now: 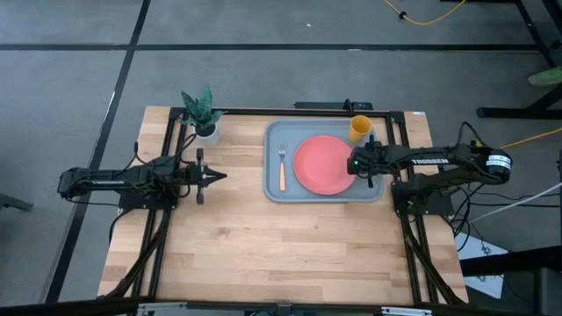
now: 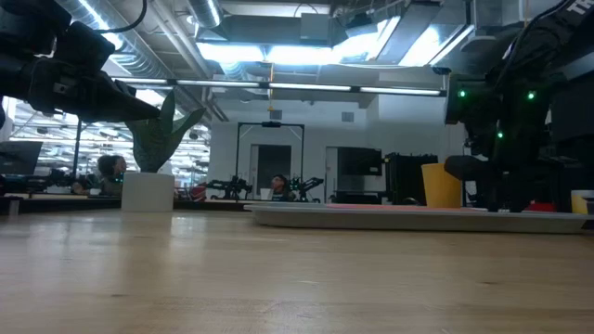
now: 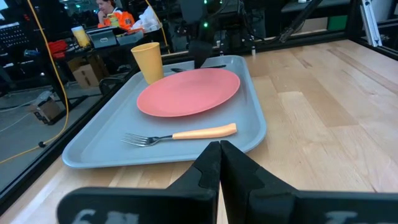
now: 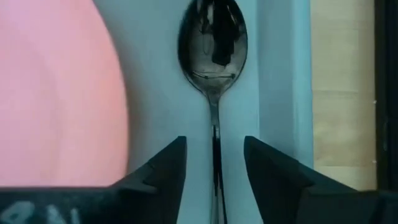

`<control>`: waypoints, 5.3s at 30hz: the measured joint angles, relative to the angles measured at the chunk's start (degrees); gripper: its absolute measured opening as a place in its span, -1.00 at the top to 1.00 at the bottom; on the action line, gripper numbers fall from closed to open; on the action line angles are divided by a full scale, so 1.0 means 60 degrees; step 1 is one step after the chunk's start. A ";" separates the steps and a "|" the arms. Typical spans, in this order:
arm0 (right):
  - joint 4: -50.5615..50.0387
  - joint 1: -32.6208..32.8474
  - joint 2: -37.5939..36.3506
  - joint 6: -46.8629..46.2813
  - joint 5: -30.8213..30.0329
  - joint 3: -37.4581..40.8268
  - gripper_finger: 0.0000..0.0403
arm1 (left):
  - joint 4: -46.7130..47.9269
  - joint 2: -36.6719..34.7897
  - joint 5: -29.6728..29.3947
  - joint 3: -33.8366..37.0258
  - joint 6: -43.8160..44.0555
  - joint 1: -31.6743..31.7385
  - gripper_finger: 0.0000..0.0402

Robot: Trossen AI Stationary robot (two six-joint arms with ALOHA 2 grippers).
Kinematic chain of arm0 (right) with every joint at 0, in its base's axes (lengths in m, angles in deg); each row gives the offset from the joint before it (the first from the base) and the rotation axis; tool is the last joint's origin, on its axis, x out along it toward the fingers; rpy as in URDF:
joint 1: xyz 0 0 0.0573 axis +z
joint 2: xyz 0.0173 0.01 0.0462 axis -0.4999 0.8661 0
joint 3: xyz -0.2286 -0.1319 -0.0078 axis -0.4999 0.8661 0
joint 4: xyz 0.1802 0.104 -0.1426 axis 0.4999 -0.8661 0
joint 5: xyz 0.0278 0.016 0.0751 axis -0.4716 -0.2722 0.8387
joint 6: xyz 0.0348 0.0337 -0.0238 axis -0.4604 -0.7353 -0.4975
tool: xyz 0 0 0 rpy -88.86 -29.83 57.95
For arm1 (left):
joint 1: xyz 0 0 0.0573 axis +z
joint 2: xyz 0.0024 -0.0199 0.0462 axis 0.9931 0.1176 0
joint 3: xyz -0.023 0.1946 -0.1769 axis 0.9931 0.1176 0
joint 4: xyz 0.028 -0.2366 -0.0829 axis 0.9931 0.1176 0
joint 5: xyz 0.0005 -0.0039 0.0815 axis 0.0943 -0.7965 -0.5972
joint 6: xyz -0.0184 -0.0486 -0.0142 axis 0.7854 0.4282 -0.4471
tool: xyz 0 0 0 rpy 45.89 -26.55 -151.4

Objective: Pick and place plate/cup/fork/spoon on tray
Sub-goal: Return to Home Position

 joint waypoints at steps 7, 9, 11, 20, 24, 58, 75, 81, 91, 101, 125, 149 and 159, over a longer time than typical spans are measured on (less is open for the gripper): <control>-0.1479 0.0317 -0.0963 0.0381 -0.0326 -0.1172 0.15 | 0.0003 0.0000 0.0002 0.0000 0.0000 -0.0002 1.00; -0.1606 0.0502 -0.1274 0.0979 -0.0205 -0.1637 0.15 | 0.0000 0.0001 0.0000 0.0000 0.0000 0.0002 1.00; -0.1508 0.0695 -0.1553 0.1746 0.0326 -0.2129 0.15 | 0.0003 0.0002 0.0000 0.0000 0.0000 0.0001 1.00; 0.1482 0.2286 -0.1896 0.6237 -0.0415 -0.2038 0.15 | 0.0003 0.0000 0.0000 0.0000 0.0000 0.0000 1.00; 0.4859 0.3069 -0.1902 0.7842 0.0645 -0.0875 0.15 | 0.0001 0.0000 0.0000 0.0000 0.0000 0.0002 1.00; 0.6532 0.3752 -1.0477 1.0544 0.3213 0.4392 0.15 | 0.0001 0.0002 0.0000 0.0000 0.0002 0.0000 1.00; 0.6687 0.3746 -1.1714 1.0561 0.3738 0.4438 0.15 | 0.0000 -0.0002 0.0000 0.0000 0.0000 0.0002 1.00; 0.6605 0.3746 -1.1705 1.0550 0.3738 0.4438 0.15 | 0.0000 -0.0002 0.0000 -0.0004 0.0000 0.0002 1.00; 0.6612 0.3746 -1.1705 1.0554 0.3738 0.4438 0.15 | 0.0000 -0.0002 0.0000 0.0000 0.0000 -0.0001 1.00; 0.6619 0.3746 -1.1705 1.0554 0.3737 0.4438 0.15 | 0.0000 -0.0001 0.0000 0.0000 0.0000 0.0001 1.00; 0.6623 0.3743 -1.1705 1.0560 0.3734 0.4438 0.15 | 0.0000 -0.0001 0.0000 0.0000 0.0000 -0.0001 1.00; 0.6623 0.3742 -1.1701 1.0561 0.3734 0.4438 0.15 | 0.0000 0.0002 0.0000 0.0000 0.0000 0.0002 1.00; 0.6623 0.3742 -1.1701 1.0561 0.3731 0.4438 0.15 | 0.0000 0.0000 0.0000 -0.0002 0.0000 0.0002 1.00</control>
